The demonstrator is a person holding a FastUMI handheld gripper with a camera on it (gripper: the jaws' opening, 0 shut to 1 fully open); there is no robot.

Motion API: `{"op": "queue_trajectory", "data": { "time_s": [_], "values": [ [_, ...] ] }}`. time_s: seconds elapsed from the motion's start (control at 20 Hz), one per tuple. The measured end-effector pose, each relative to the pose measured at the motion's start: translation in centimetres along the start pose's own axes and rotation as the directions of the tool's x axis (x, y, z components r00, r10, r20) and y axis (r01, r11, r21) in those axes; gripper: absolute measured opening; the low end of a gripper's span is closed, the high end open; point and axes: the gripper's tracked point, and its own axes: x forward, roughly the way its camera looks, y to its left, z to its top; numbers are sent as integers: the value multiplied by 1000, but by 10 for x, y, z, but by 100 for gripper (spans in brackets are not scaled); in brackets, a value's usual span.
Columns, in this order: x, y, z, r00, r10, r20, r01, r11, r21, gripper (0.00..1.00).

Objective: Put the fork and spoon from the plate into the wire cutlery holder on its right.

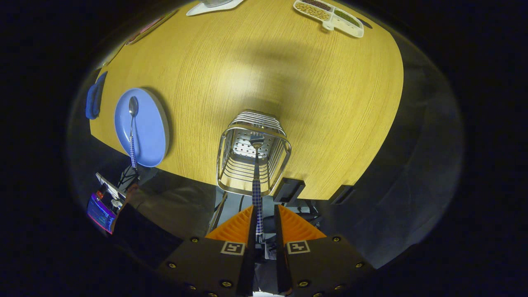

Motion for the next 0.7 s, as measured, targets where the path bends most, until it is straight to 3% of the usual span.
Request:
{"op": "queue_trajectory", "data": {
  "time_s": [0.3, 0.7],
  "values": [
    [-17, 24, -17, 994, -4, 113, 1, 1000, 29, 23],
    [-9, 102, -34, 967, 5, 256, -4, 1000, -5, 22]
  ]
}}
